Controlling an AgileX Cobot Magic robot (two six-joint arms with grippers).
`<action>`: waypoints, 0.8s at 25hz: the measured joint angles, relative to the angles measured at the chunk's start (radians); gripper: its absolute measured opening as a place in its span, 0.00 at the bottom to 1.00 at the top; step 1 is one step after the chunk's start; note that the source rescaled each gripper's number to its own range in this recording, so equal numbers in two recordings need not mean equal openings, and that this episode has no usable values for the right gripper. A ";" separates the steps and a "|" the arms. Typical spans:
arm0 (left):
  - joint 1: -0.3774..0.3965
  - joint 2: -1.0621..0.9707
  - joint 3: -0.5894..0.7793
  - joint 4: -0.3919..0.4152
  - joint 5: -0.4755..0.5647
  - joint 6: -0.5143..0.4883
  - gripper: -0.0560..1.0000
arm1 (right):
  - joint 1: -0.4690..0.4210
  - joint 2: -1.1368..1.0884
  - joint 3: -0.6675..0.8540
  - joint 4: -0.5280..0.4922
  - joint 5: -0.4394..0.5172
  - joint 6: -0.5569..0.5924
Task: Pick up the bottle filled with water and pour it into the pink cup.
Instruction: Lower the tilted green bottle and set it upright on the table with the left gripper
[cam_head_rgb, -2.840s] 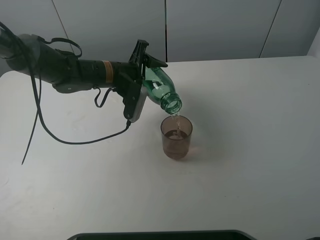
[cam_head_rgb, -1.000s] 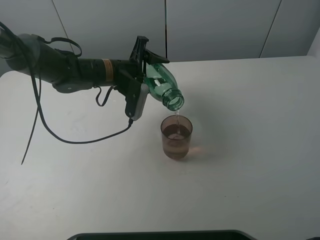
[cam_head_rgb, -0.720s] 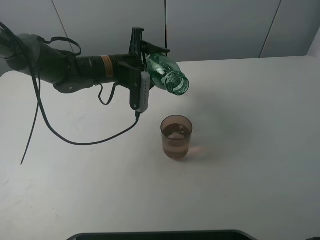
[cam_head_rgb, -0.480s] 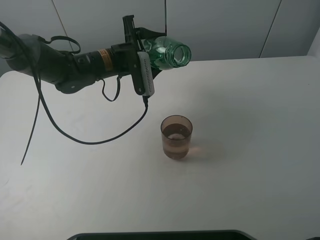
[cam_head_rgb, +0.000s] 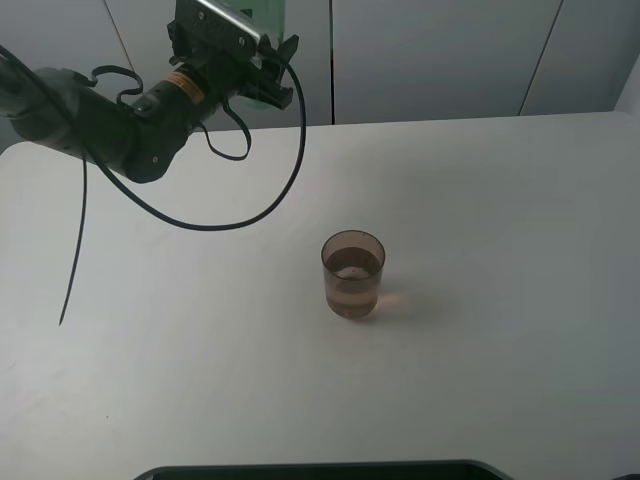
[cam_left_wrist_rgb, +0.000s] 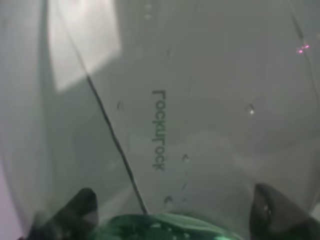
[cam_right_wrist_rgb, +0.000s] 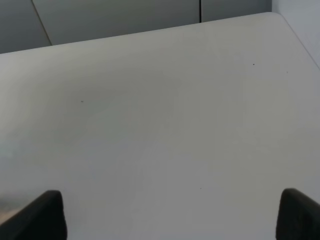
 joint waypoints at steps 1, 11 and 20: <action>0.006 0.000 0.000 -0.026 0.005 -0.044 0.06 | 0.000 0.000 0.000 0.000 0.000 0.000; 0.092 0.006 0.002 -0.090 0.115 -0.202 0.06 | 0.000 0.000 0.000 0.000 0.000 0.000; 0.148 0.162 0.002 -0.090 0.081 -0.211 0.06 | 0.000 0.000 0.000 0.000 0.000 0.000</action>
